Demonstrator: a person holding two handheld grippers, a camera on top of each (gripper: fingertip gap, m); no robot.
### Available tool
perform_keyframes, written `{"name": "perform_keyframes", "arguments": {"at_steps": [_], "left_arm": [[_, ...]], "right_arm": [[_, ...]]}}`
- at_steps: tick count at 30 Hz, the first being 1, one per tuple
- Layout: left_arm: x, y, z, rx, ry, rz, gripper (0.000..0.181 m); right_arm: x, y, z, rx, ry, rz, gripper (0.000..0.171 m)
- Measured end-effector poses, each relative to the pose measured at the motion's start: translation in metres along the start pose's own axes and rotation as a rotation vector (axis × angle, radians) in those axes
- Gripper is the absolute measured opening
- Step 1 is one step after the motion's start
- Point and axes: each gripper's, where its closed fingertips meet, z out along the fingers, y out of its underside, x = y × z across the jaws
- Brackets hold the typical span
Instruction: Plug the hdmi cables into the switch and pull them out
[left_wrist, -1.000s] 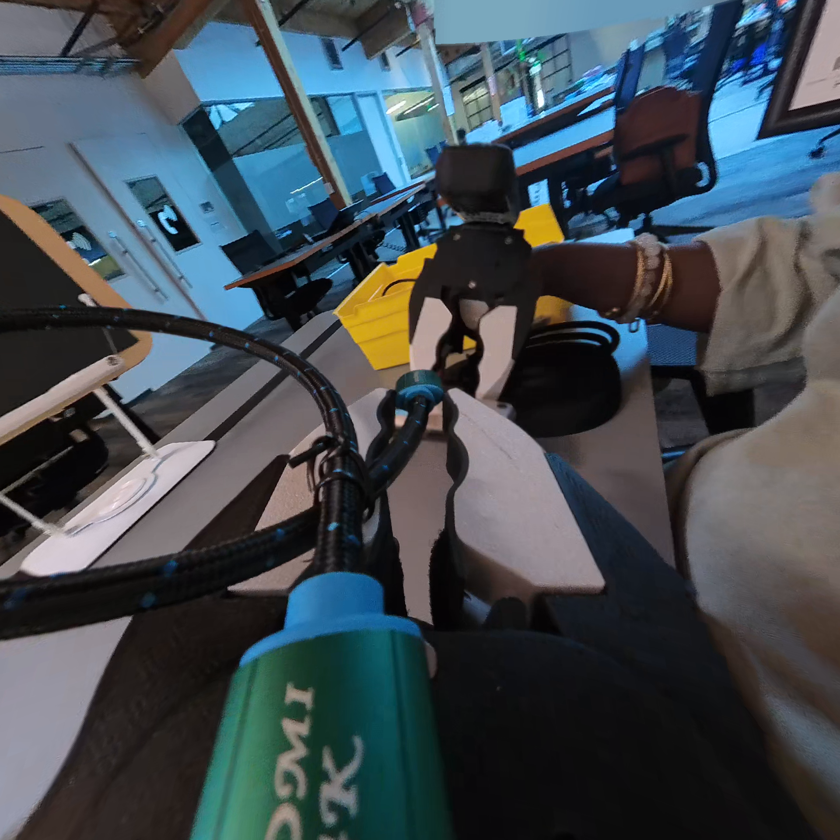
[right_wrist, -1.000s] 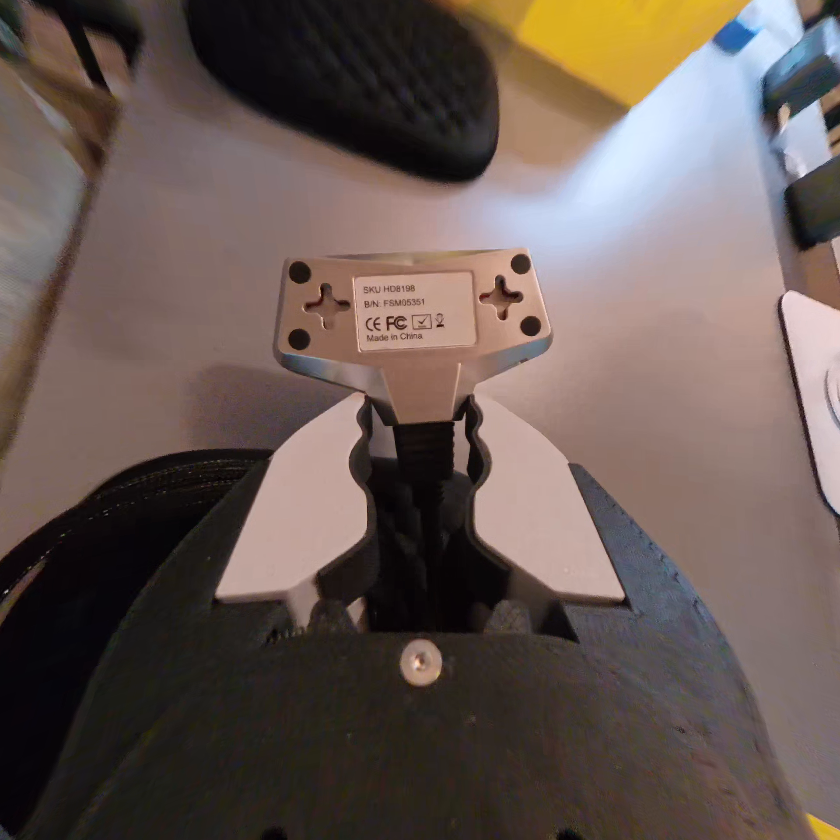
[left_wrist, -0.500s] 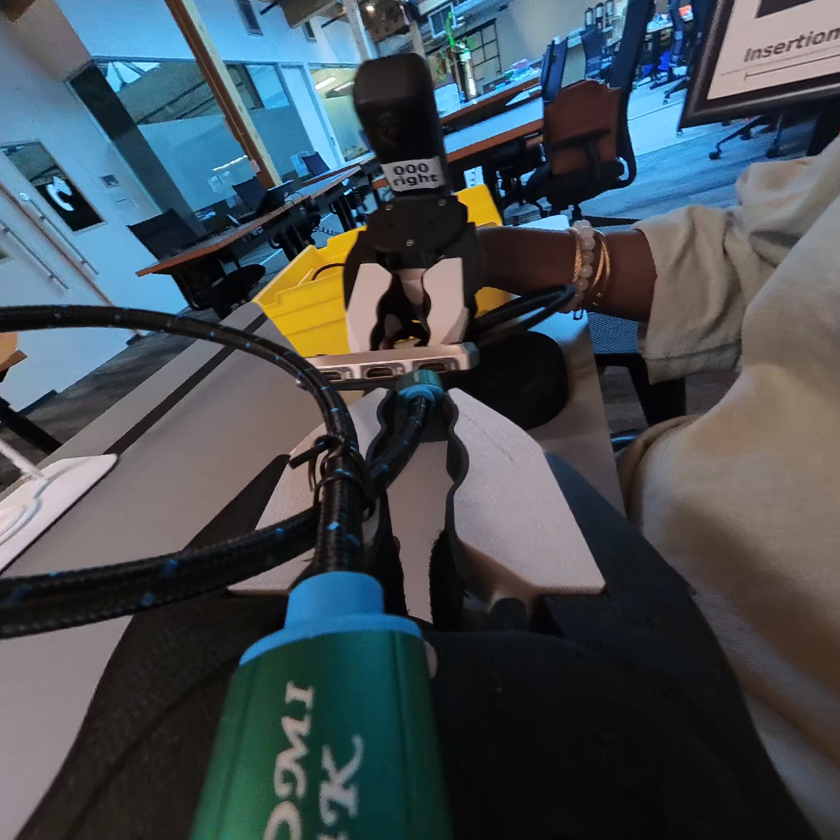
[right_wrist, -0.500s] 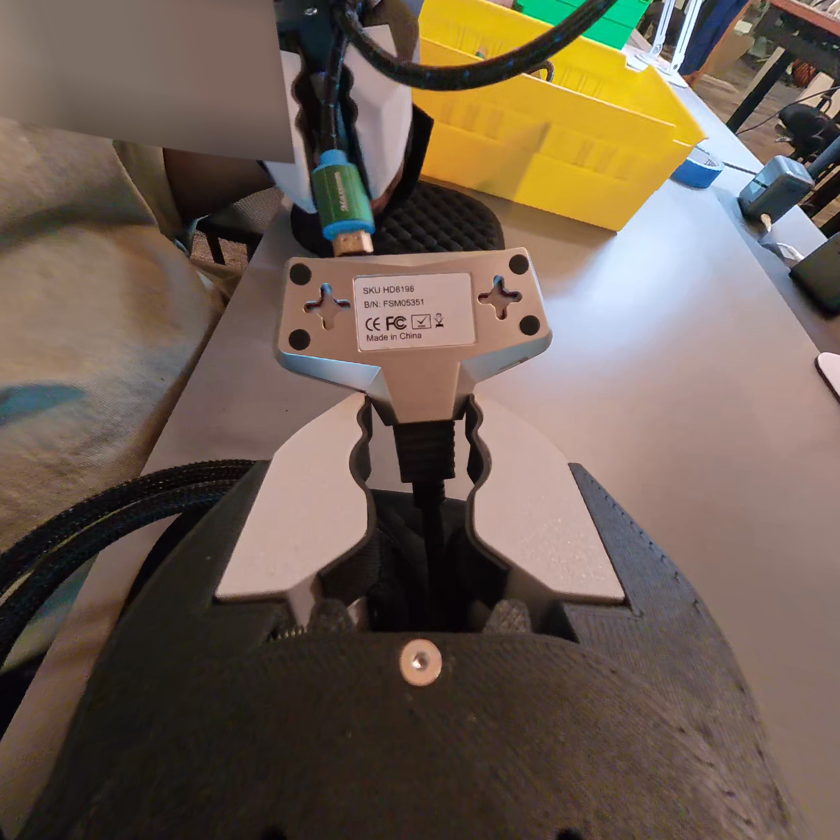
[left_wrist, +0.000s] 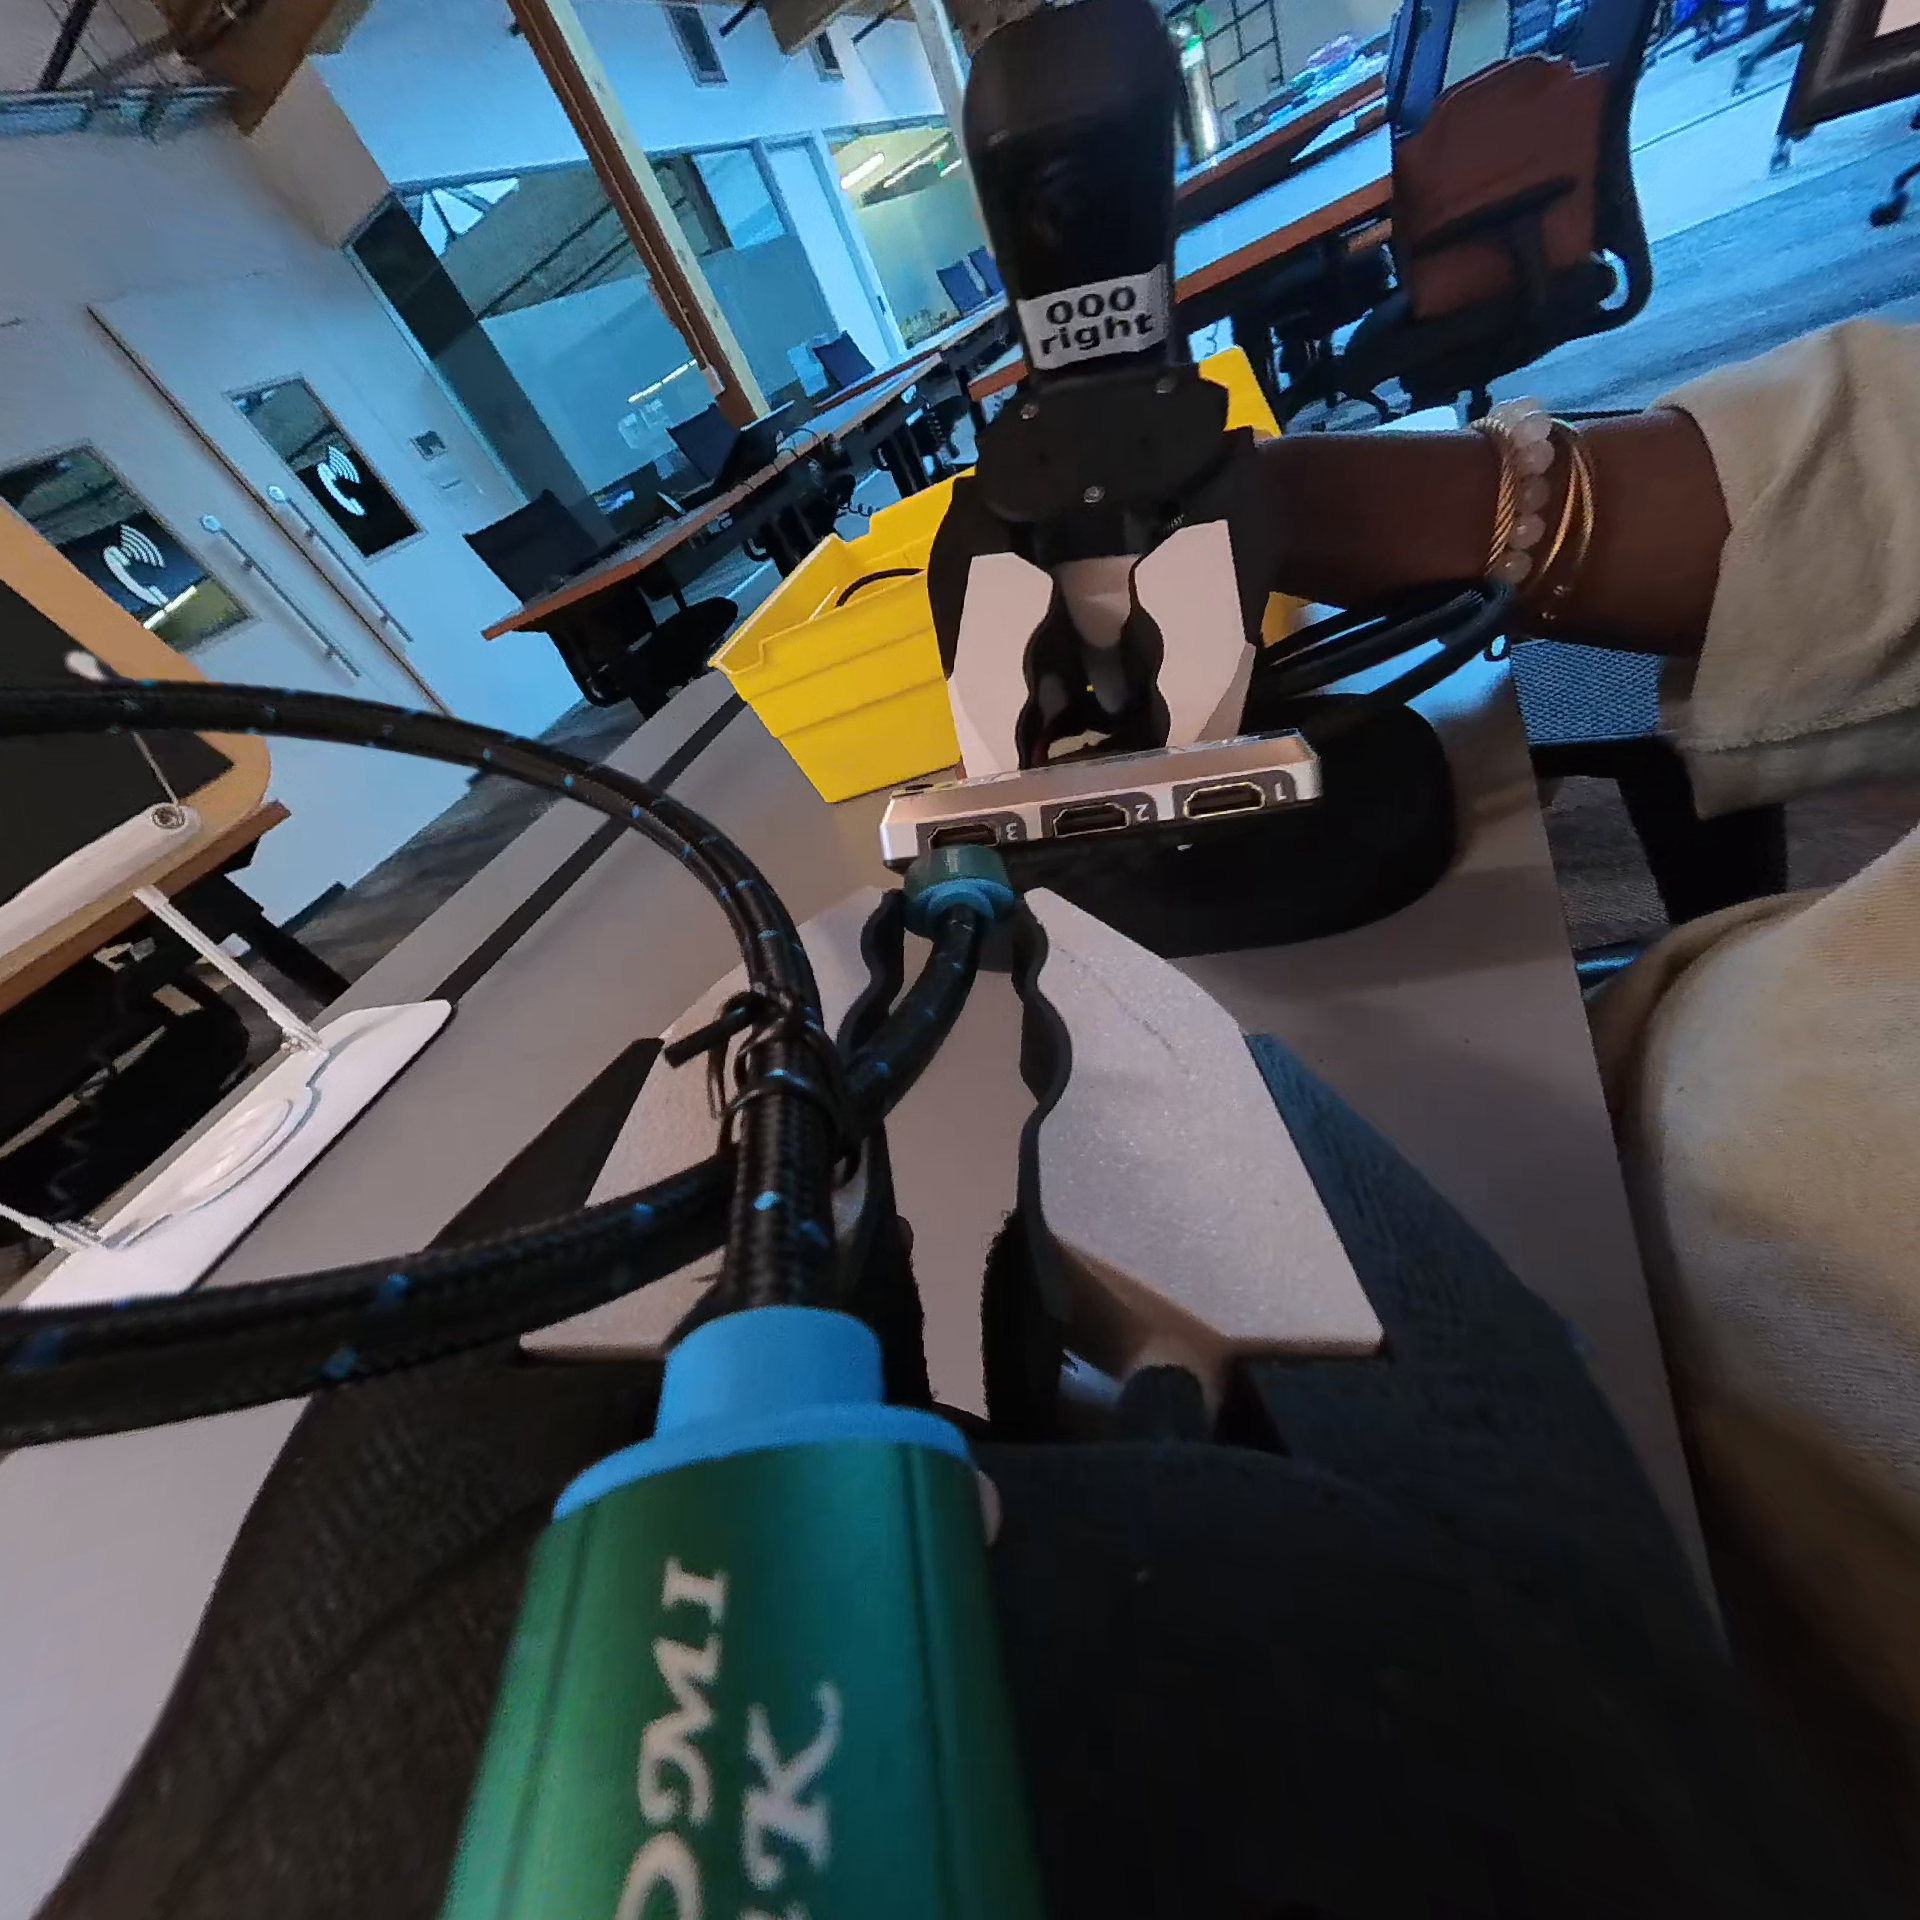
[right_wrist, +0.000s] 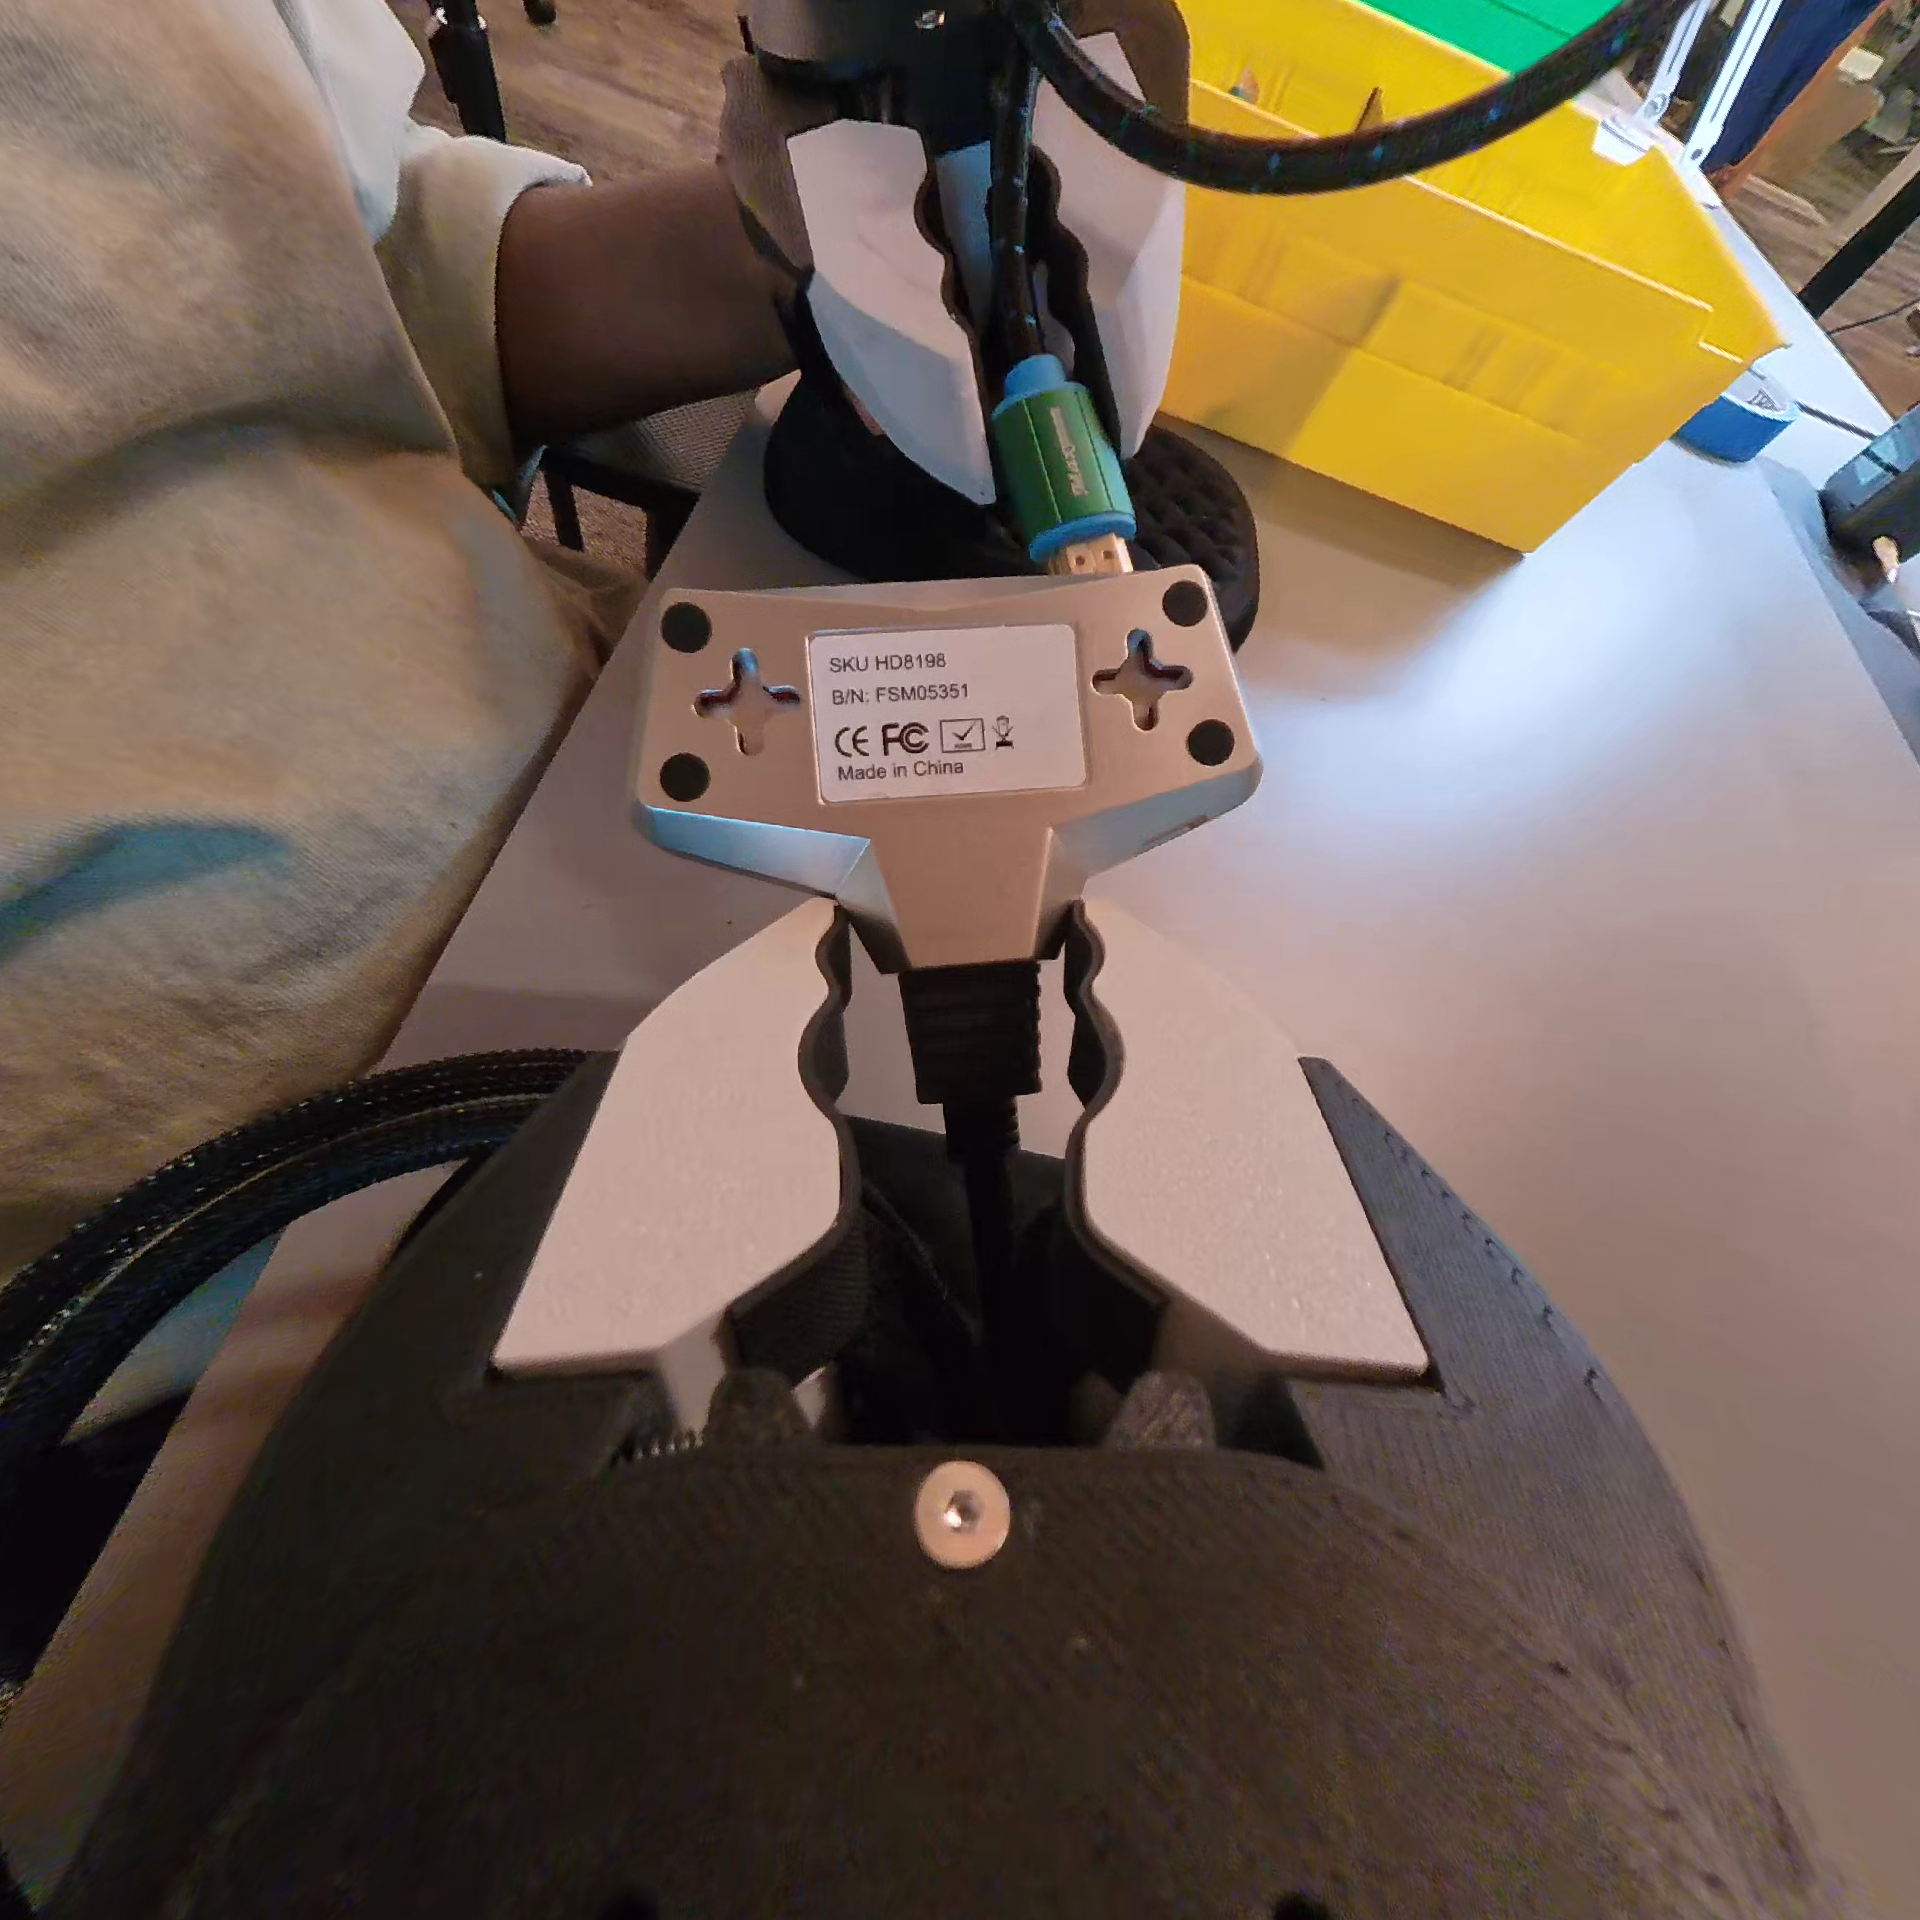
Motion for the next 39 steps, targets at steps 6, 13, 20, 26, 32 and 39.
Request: {"name": "perform_keyframes", "arguments": {"at_steps": [6,13,20,26,32,39], "left_arm": [[0.002,-0.002,-0.001,0.022,0.015,0.014,0.021],[0.006,-0.003,0.000,0.043,0.039,-0.007,0.021],[0.014,-0.002,-0.001,0.031,0.089,0.033,0.021],[0.015,0.005,0.000,-0.025,0.074,0.105,0.021],[0.022,-0.007,0.002,0.069,0.094,0.102,0.020],[0.014,-0.005,0.004,0.051,0.055,0.090,0.017]], "right_arm": [[-0.003,-0.001,0.000,0.006,-0.014,-0.013,0.040],[-0.004,0.001,0.003,-0.012,-0.011,-0.035,0.040],[-0.010,0.001,0.004,-0.016,-0.027,-0.084,0.040],[-0.010,0.006,0.009,-0.058,-0.022,-0.116,0.040],[-0.020,0.001,0.010,-0.030,-0.079,-0.165,0.041],[-0.018,-0.002,0.009,-0.005,-0.067,-0.154,0.041]]}}
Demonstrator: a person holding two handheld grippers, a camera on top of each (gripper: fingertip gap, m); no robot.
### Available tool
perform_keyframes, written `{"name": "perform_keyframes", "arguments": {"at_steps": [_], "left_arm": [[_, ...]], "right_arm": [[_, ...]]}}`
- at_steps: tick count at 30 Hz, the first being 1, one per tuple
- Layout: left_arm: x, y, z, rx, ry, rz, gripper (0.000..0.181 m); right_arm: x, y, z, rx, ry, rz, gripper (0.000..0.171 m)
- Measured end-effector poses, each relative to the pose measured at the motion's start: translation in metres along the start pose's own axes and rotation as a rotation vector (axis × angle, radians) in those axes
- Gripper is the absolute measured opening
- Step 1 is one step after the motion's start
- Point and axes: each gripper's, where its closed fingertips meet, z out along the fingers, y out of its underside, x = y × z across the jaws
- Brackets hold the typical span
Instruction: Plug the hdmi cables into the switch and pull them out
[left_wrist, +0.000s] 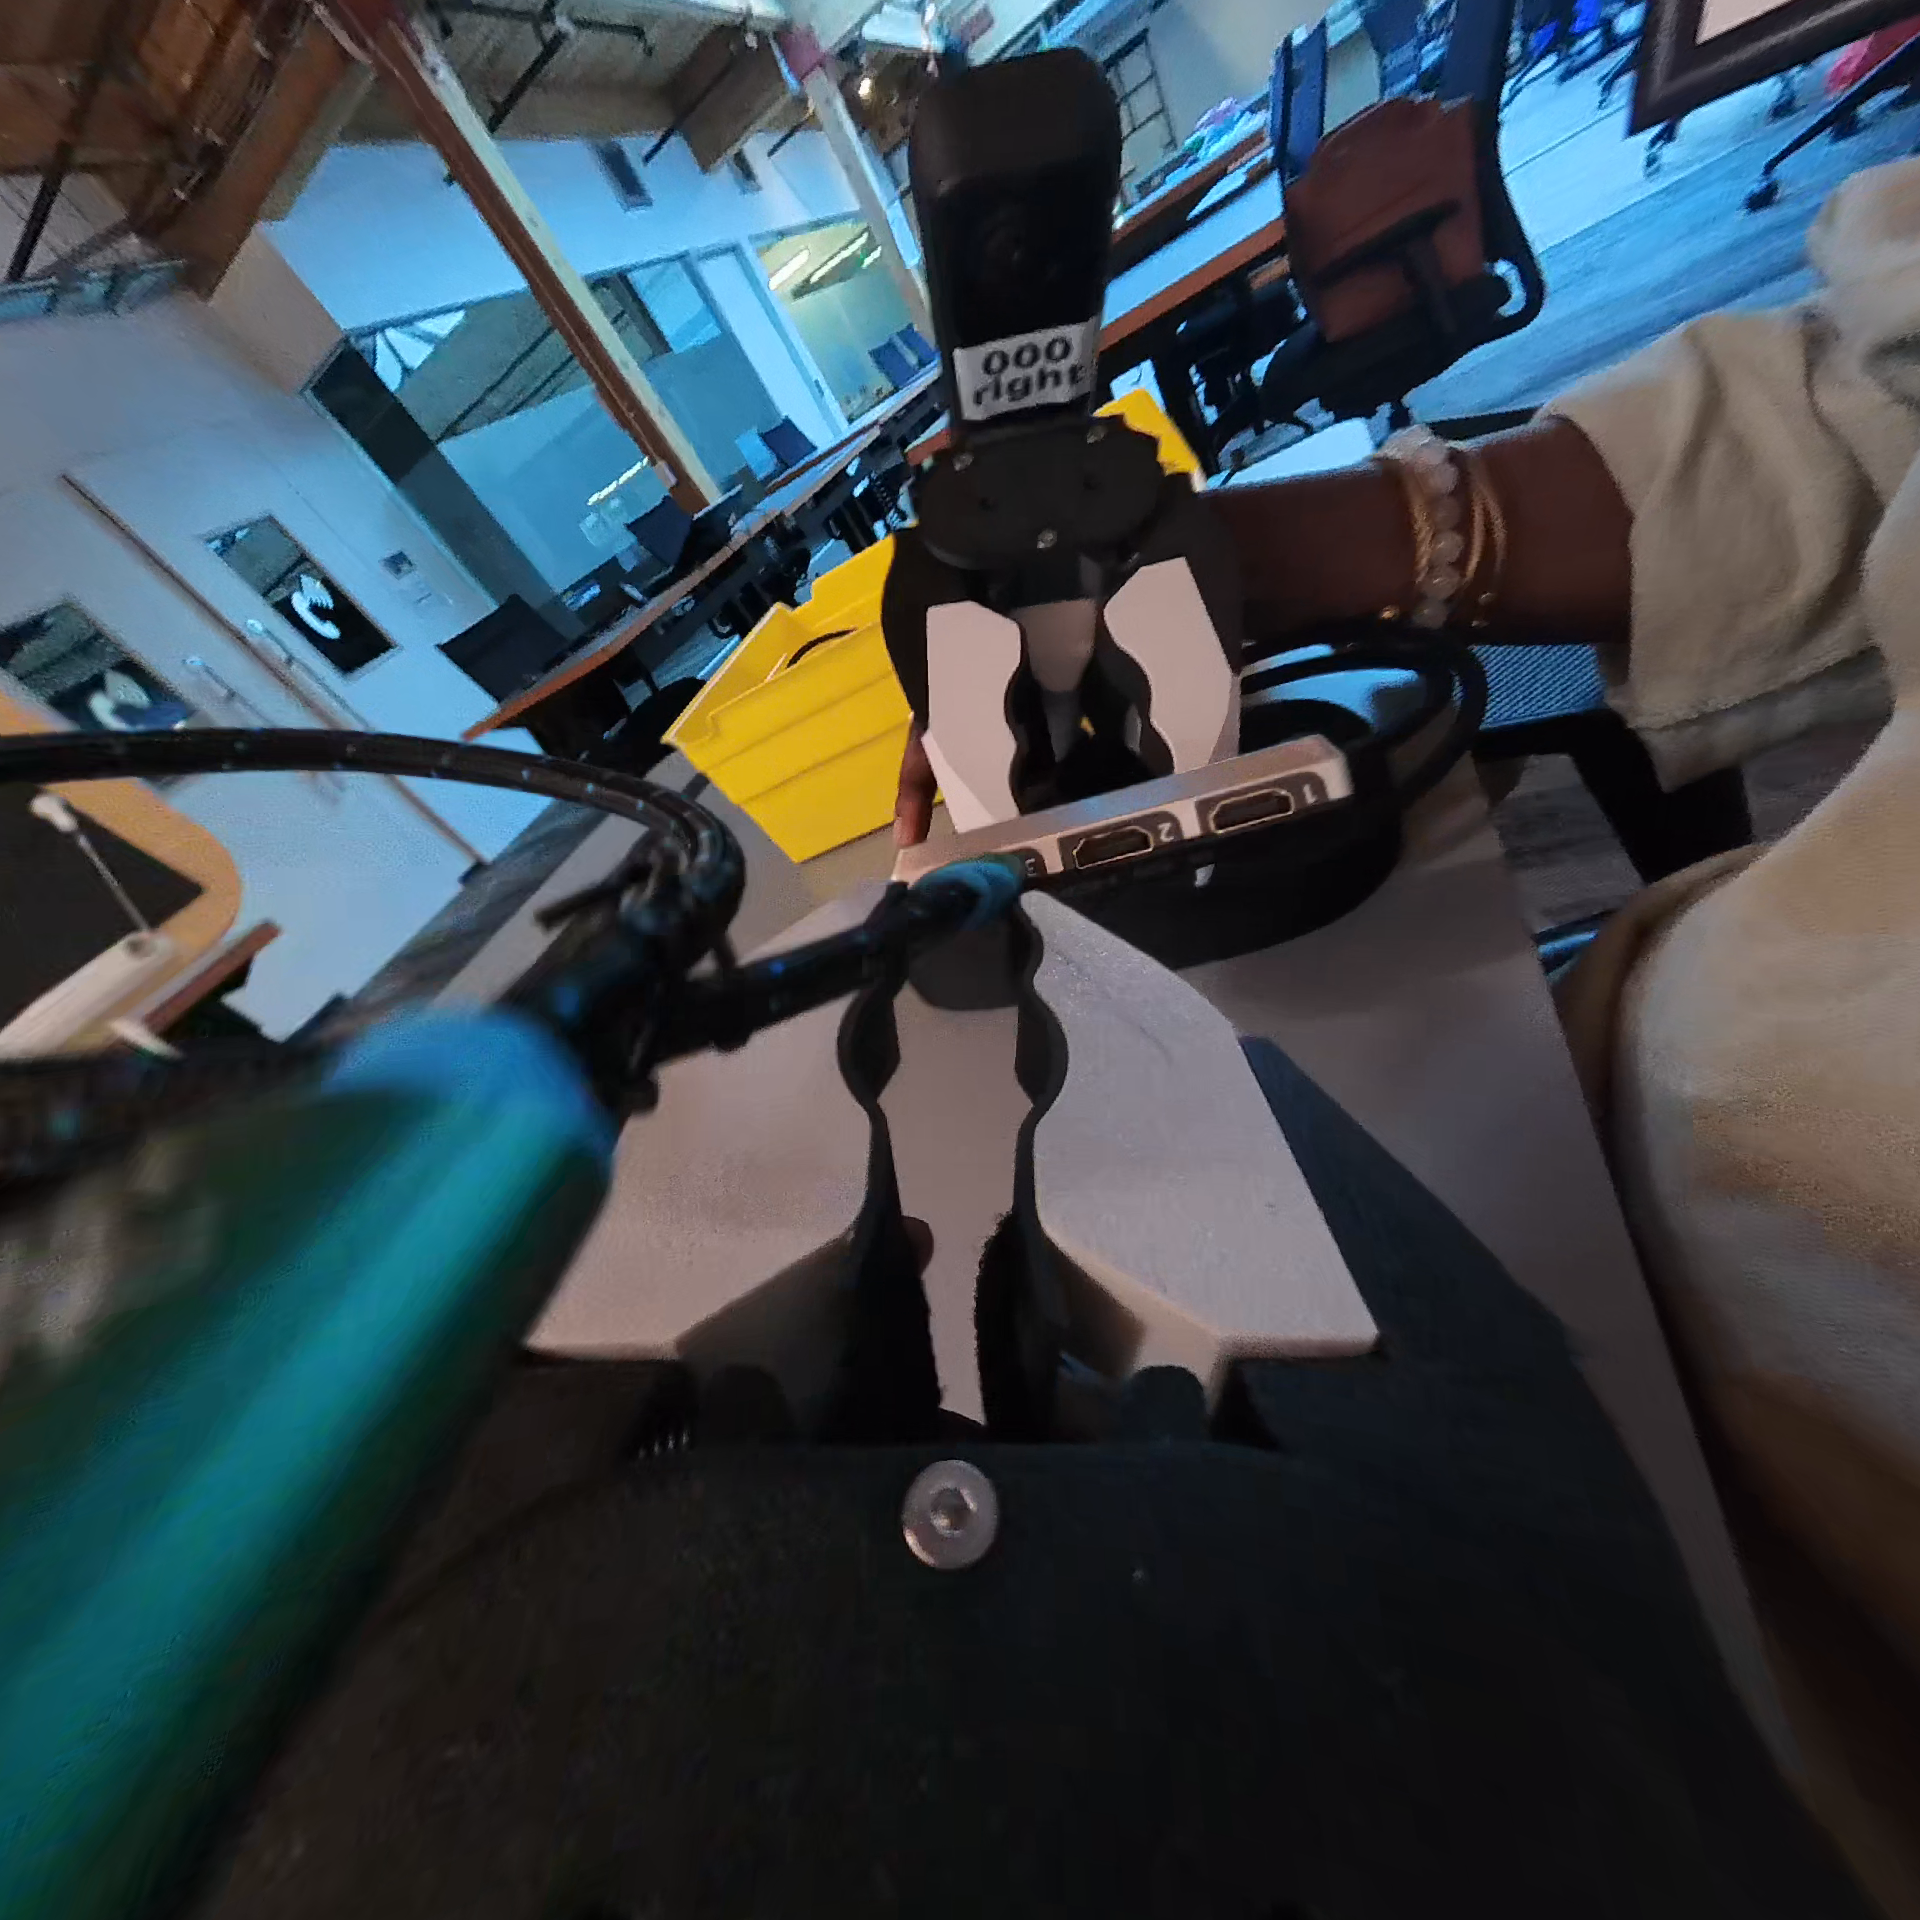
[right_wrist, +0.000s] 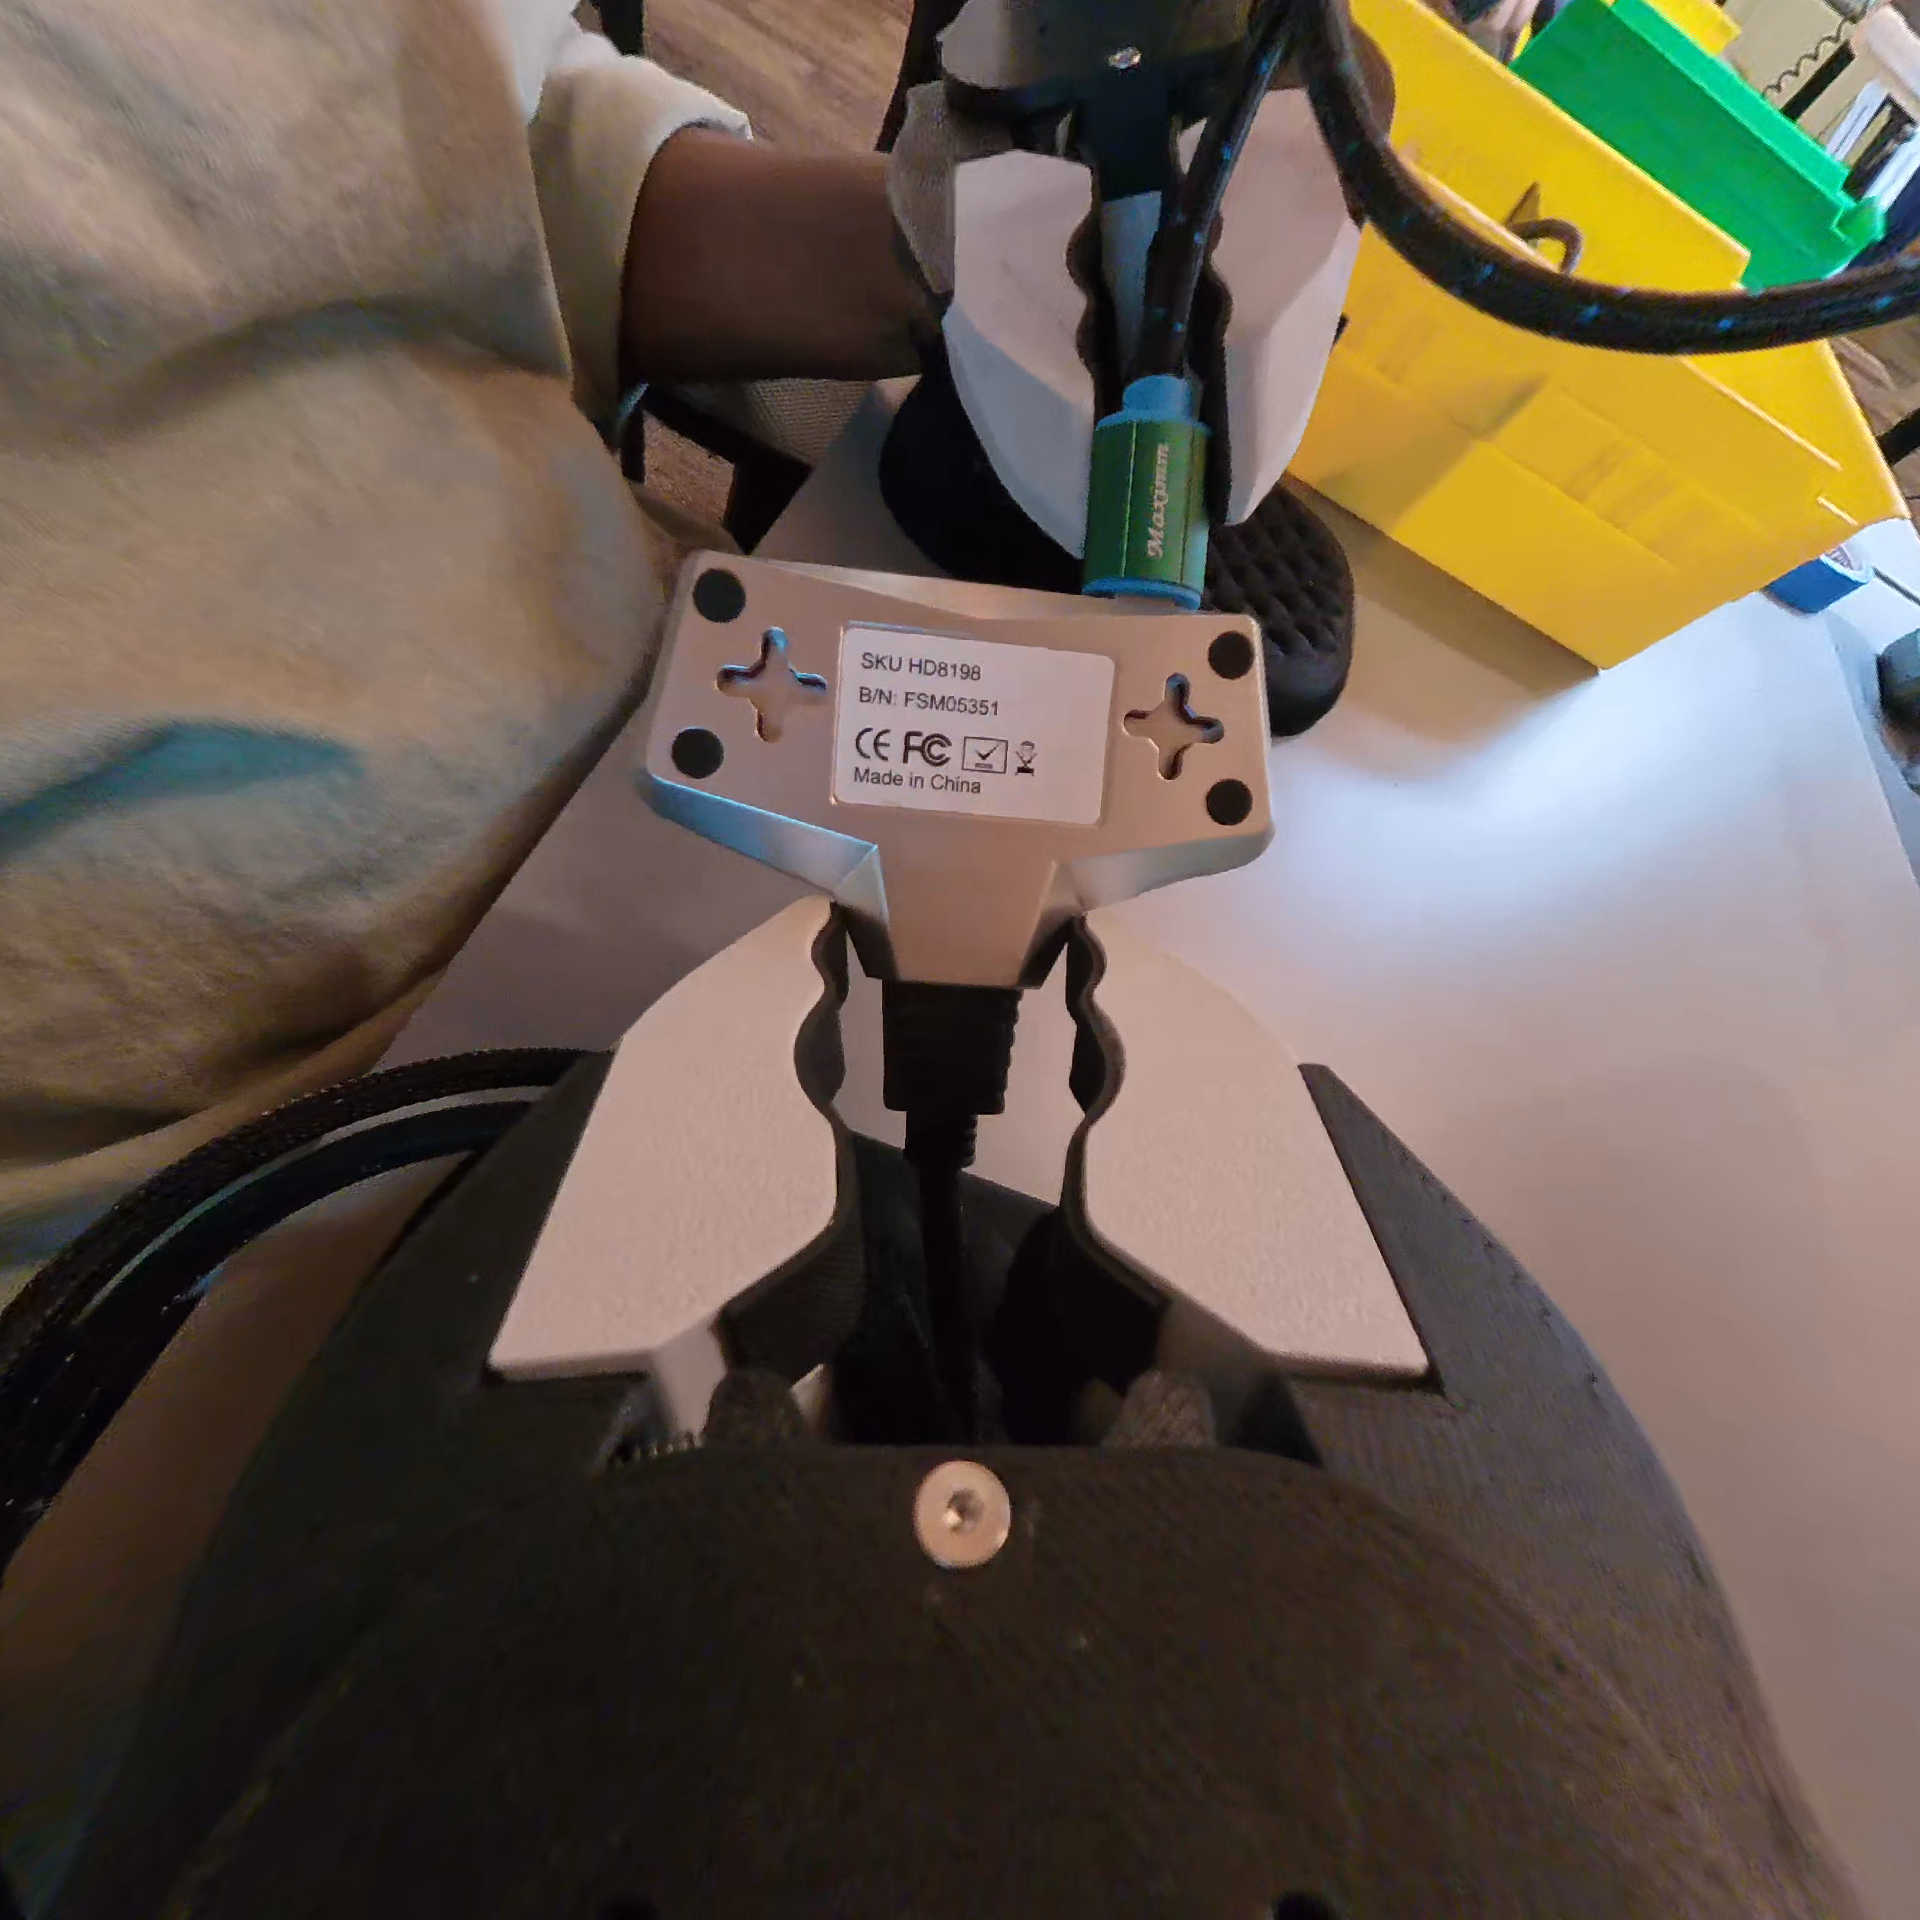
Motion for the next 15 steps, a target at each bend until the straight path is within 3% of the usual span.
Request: {"name": "perform_keyframes", "arguments": {"at_steps": [4,7,10,15], "left_arm": [[-0.016,0.014,0.001,-0.063,-0.055,-0.138,0.023],[-0.028,0.012,-0.007,-0.056,-0.067,-0.266,0.049],[-0.033,0.013,-0.032,-0.105,-0.029,-0.332,0.051],[-0.046,0.002,-0.091,-0.257,-0.109,-0.232,0.051]], "right_arm": [[0.016,0.000,-0.005,0.018,0.088,0.063,0.041],[0.036,0.004,-0.014,0.037,0.201,0.149,0.040],[0.050,0.018,-0.023,-0.010,0.284,0.242,0.040],[0.053,0.047,-0.015,-0.241,0.317,0.289,0.040]]}}
